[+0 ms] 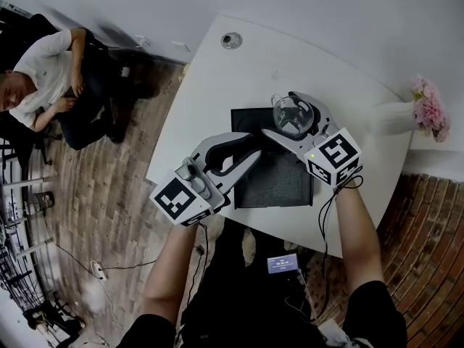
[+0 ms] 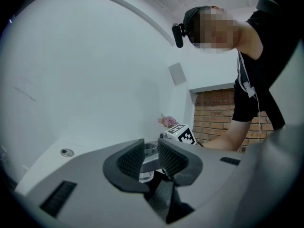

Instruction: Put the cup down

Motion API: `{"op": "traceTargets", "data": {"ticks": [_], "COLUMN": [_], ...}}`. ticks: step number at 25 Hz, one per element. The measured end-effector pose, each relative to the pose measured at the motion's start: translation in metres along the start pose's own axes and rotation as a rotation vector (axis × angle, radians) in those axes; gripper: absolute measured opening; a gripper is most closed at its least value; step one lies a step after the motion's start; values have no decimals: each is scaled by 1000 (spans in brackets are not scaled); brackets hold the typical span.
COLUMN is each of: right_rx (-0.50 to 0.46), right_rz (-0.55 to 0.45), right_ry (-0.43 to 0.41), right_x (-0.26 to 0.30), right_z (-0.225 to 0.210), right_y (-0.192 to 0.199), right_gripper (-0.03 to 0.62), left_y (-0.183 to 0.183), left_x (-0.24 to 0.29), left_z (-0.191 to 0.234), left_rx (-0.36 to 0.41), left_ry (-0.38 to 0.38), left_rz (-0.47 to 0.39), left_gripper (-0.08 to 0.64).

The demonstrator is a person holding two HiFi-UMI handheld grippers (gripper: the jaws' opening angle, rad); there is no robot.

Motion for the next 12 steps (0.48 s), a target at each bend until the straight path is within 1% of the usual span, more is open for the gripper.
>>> {"op": "traceTargets", "data": {"ticks": [8,12], "right_rx": [-86,-109], "right_rz": [41,42], "right_ry": [12,22], "right_x": [-8,-10], "right_z": [8,9], "right_y": [7,10], "right_gripper": [428,428], "left_y": [3,7], "left_x": [3,7], "left_z": [3,1], "left_rx": [24,30], "left_ry": [-4,-3], "left_rz": [23,31], "left_gripper": [92,92]}}
Point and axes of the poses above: the fingertips, and each gripper's own axes: x forward along the fingers, z to its left, y out of its underside, the point moved 6 cm from there along -x, backward along the fingers, and after that the axes turned 5 degrees about -y, right-handed, at the moved point
